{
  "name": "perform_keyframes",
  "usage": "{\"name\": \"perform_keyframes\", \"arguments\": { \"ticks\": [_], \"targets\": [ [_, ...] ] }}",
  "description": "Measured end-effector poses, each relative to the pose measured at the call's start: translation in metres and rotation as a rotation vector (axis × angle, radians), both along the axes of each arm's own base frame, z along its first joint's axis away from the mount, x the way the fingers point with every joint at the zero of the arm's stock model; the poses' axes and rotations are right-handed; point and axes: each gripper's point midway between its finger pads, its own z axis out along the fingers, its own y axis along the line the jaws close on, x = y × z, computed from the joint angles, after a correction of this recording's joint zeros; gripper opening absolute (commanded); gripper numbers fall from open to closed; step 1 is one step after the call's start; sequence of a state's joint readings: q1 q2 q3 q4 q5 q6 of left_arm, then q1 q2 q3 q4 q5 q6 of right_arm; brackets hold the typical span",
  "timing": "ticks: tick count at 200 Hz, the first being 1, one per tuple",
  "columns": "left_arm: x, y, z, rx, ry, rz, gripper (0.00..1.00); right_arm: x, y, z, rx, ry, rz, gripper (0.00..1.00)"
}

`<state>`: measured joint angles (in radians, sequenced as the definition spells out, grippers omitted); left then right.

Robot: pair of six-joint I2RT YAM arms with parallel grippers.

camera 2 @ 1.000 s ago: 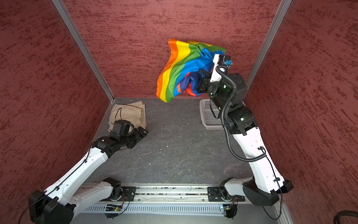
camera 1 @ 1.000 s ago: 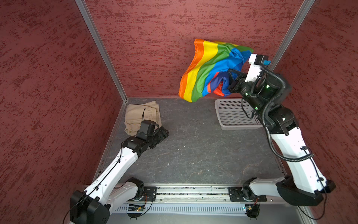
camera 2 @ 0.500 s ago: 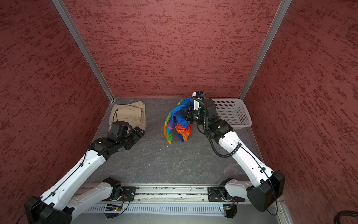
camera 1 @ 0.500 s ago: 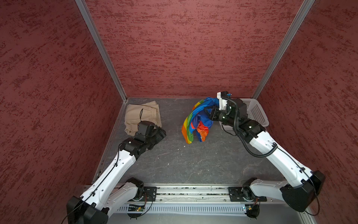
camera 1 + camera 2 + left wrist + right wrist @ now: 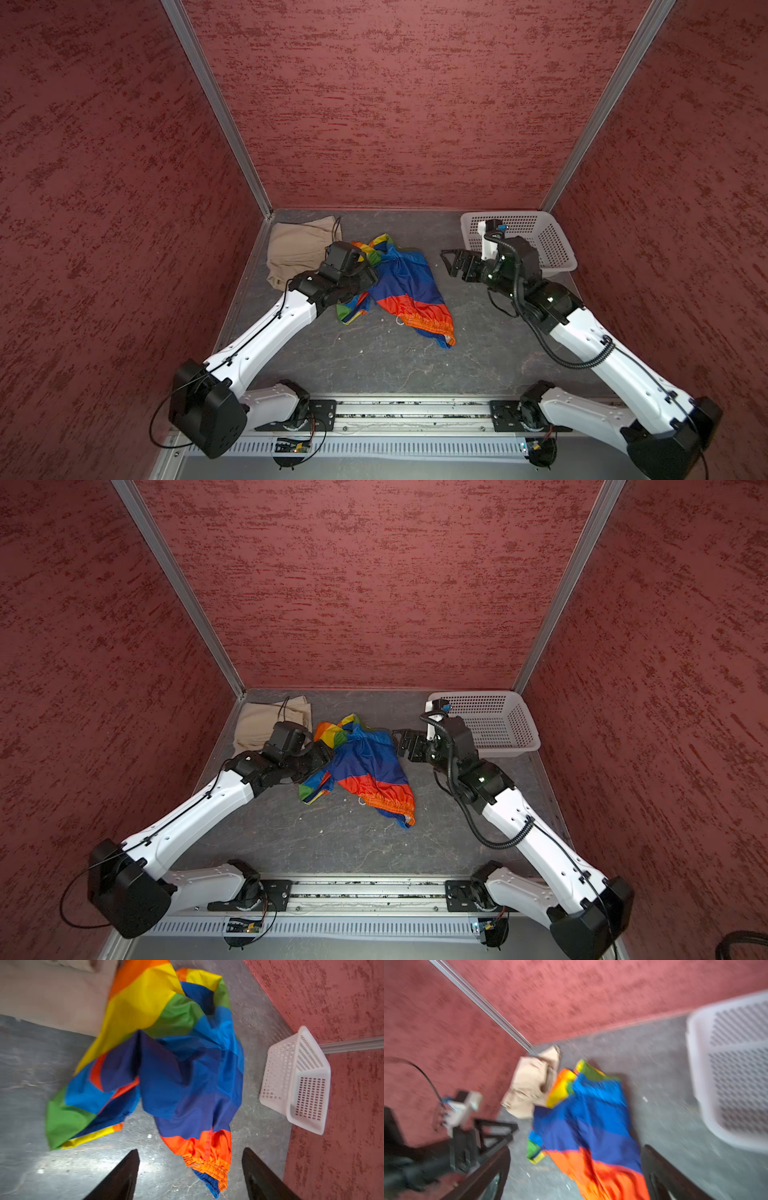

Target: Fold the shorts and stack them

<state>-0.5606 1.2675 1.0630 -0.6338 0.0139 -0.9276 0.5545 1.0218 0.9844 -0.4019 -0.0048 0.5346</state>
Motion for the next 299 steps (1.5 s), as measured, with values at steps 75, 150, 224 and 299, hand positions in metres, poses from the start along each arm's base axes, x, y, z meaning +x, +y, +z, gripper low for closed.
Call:
{"name": "perform_keyframes", "arguments": {
  "ticks": [75,150,224,299],
  "targets": [
    [-0.03,-0.106,-0.055,0.084,0.138,-0.345,0.56,-0.085,-0.031,-0.201,-0.108,0.472,0.016,0.67],
    [-0.032,-0.109,-0.08,0.081,0.205,-0.342,0.59,-0.098,-0.005,-0.231,-0.036,0.582,0.104,0.7],
    [-0.023,-0.096,-0.077,0.038,0.21,-0.294,0.6,-0.092,0.014,-0.225,-0.035,0.59,0.154,0.0],
    [-0.004,-0.098,0.102,-0.079,-0.146,-0.358,0.74,0.017,0.057,0.127,0.057,-0.178,0.177,0.0]
  ]
}}
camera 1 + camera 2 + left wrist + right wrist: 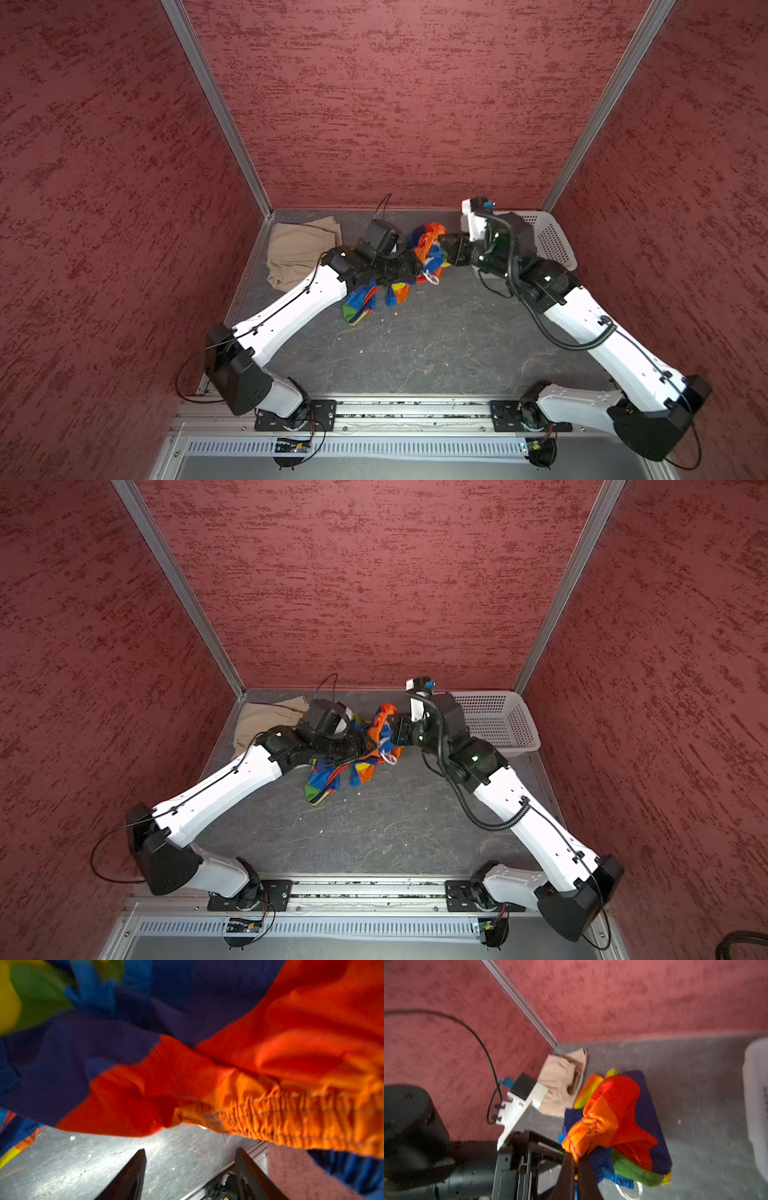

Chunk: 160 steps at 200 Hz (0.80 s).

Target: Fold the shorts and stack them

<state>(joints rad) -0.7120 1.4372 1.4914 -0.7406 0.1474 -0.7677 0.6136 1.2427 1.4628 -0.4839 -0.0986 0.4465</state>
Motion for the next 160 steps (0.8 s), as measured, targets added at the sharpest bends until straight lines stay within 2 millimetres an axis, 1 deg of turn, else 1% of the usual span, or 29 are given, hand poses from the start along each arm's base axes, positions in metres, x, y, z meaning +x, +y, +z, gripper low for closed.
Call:
{"name": "perform_keyframes", "arguments": {
  "ticks": [13,20,29,43,57,73,88,98,110,137,147,160],
  "targets": [
    [-0.003,0.009,0.048,-0.047,-0.107,0.002,0.76,0.002,0.0,0.043,0.024,-0.086,0.001,0.0],
    [-0.006,0.015,0.071,-0.07,-0.158,0.004,0.77,0.002,0.0,0.061,0.033,-0.119,0.003,0.0],
    [-0.009,0.024,0.097,-0.092,-0.218,0.008,0.79,0.003,0.001,0.077,0.038,-0.151,0.006,0.0],
    [-0.014,0.037,0.125,-0.114,-0.285,0.019,0.82,0.004,0.002,0.099,0.047,-0.194,0.01,0.0],
    [-0.018,0.046,0.14,-0.122,-0.327,0.022,0.83,0.002,0.003,0.115,0.055,-0.225,0.019,0.0],
    [-0.022,0.047,0.147,-0.128,-0.346,0.003,0.84,-0.002,0.004,0.13,0.069,-0.253,0.032,0.0],
    [-0.03,0.037,0.147,-0.132,-0.346,-0.052,0.84,-0.005,0.004,0.143,0.084,-0.278,0.043,0.0],
    [-0.04,0.026,0.145,-0.129,-0.346,-0.104,0.84,-0.008,0.004,0.151,0.093,-0.293,0.05,0.0],
    [-0.057,0.008,0.143,-0.125,-0.354,-0.19,0.85,-0.011,0.003,0.156,0.1,-0.306,0.054,0.0],
    [-0.096,-0.029,0.132,-0.09,-0.383,-0.37,0.86,-0.012,0.002,0.16,0.102,-0.315,0.055,0.0],
    [-0.105,-0.039,0.126,-0.067,-0.395,-0.412,0.86,-0.012,0.002,0.159,0.101,-0.314,0.054,0.0],
    [-0.11,-0.05,0.116,-0.015,-0.415,-0.433,0.87,-0.012,0.002,0.159,0.101,-0.314,0.054,0.0]
  ]
}}
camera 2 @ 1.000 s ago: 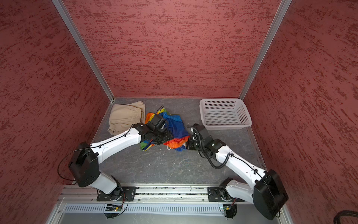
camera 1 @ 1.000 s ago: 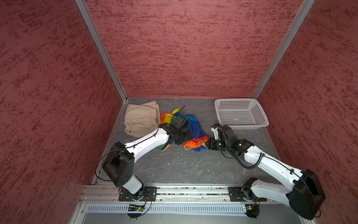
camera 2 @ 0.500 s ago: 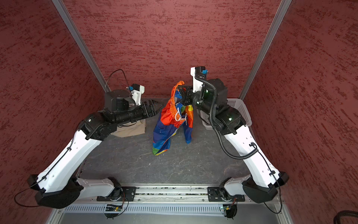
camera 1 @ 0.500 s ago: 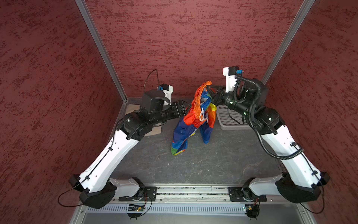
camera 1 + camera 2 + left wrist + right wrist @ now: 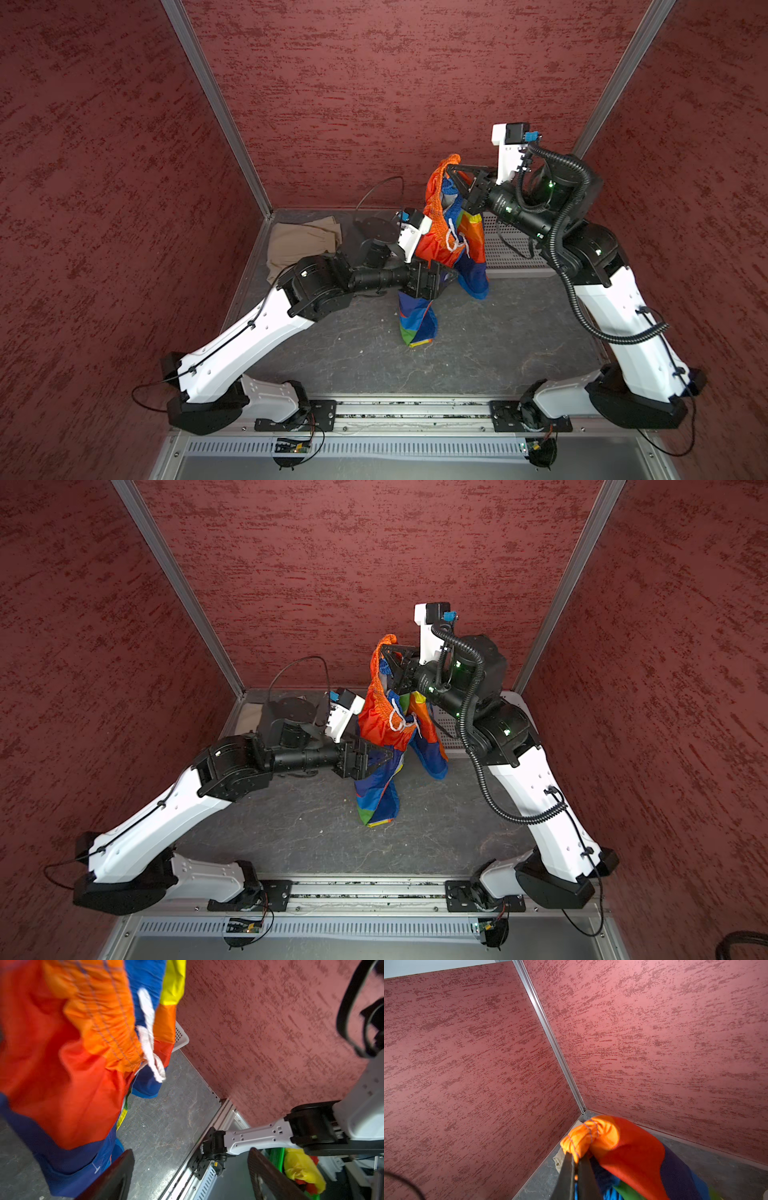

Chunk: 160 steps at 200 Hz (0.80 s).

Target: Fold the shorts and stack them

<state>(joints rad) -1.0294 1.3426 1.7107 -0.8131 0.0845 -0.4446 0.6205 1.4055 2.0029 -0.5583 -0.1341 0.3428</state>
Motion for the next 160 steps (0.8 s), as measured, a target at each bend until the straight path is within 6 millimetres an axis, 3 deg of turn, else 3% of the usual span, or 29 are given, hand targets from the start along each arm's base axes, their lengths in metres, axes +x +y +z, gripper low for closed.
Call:
{"name": "perform_keyframes", "arguments": {
  "ticks": [21,53,74,95,110,121,134,160],
  "targets": [
    [0.011,-0.008,-0.021,0.093,-0.051,0.052,0.87,0.0,0.0,0.0,0.004,0.002,0.004,0.0],
    [0.062,0.012,-0.048,0.234,-0.118,0.262,0.84,-0.005,0.002,0.002,0.023,0.013,0.029,0.0],
    [0.111,0.051,-0.057,0.295,-0.119,0.447,0.84,-0.012,0.0,0.004,0.039,0.015,0.044,0.0],
    [0.165,0.109,-0.07,0.336,-0.046,0.66,0.82,-0.021,-0.004,0.004,0.058,0.02,0.056,0.0],
    [0.186,0.139,-0.078,0.35,0.001,0.76,0.82,-0.026,-0.007,0.005,0.067,0.019,0.058,0.0],
    [0.188,0.148,-0.081,0.356,0.02,0.791,0.82,-0.028,-0.009,0.007,0.071,0.013,0.057,0.0],
    [0.179,0.146,-0.08,0.345,0.011,0.791,0.82,-0.028,-0.011,0.009,0.076,0.007,0.048,0.0],
    [0.131,0.13,-0.074,0.27,-0.043,0.711,0.8,-0.026,-0.011,0.009,0.077,0.005,0.039,0.0]
  ]
}}
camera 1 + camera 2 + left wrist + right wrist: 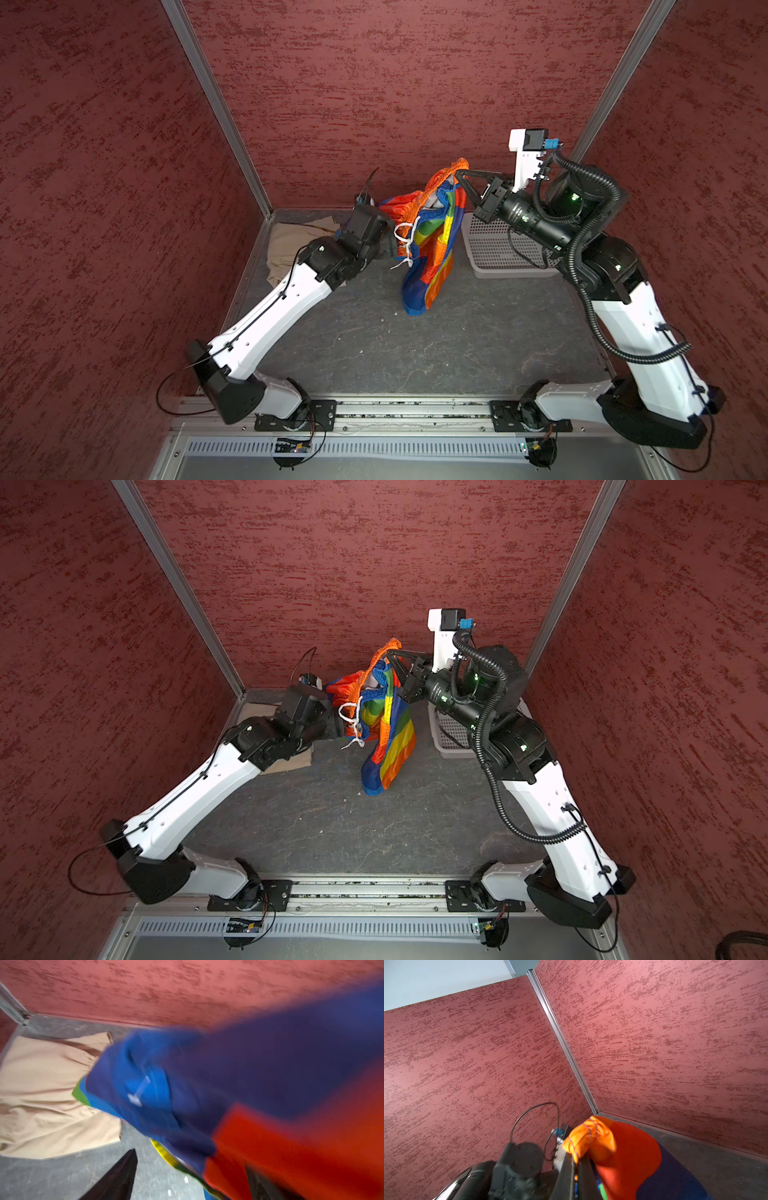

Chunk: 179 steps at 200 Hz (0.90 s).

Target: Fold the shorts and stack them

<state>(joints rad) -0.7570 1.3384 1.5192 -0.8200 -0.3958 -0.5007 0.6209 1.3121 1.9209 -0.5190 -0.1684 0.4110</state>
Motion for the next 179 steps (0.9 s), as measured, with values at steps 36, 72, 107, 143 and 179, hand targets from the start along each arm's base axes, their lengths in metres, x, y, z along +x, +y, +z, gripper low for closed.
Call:
{"name": "perform_keyframes", "arguments": {
  "ticks": [36,72,107,143,179],
  "targets": [
    [-0.061,-0.002,0.016,-0.147,-0.125,-0.125,0.85,0.009,0.005,-0.005,-0.008,0.009,-0.008,0.0],
    [-0.094,-0.022,0.011,-0.207,-0.159,-0.252,0.98,0.021,0.012,-0.016,-0.025,0.033,-0.013,0.0],
    [-0.105,-0.078,-0.005,-0.177,-0.115,-0.4,1.0,0.024,0.014,-0.018,-0.023,0.041,-0.013,0.0],
    [-0.121,-0.139,-0.032,-0.117,-0.07,-0.535,0.97,0.022,0.011,-0.015,-0.011,0.038,-0.02,0.0],
    [-0.092,-0.144,-0.047,0.001,-0.066,-0.377,0.88,0.015,0.006,-0.009,0.002,0.027,-0.023,0.0]
  ]
}}
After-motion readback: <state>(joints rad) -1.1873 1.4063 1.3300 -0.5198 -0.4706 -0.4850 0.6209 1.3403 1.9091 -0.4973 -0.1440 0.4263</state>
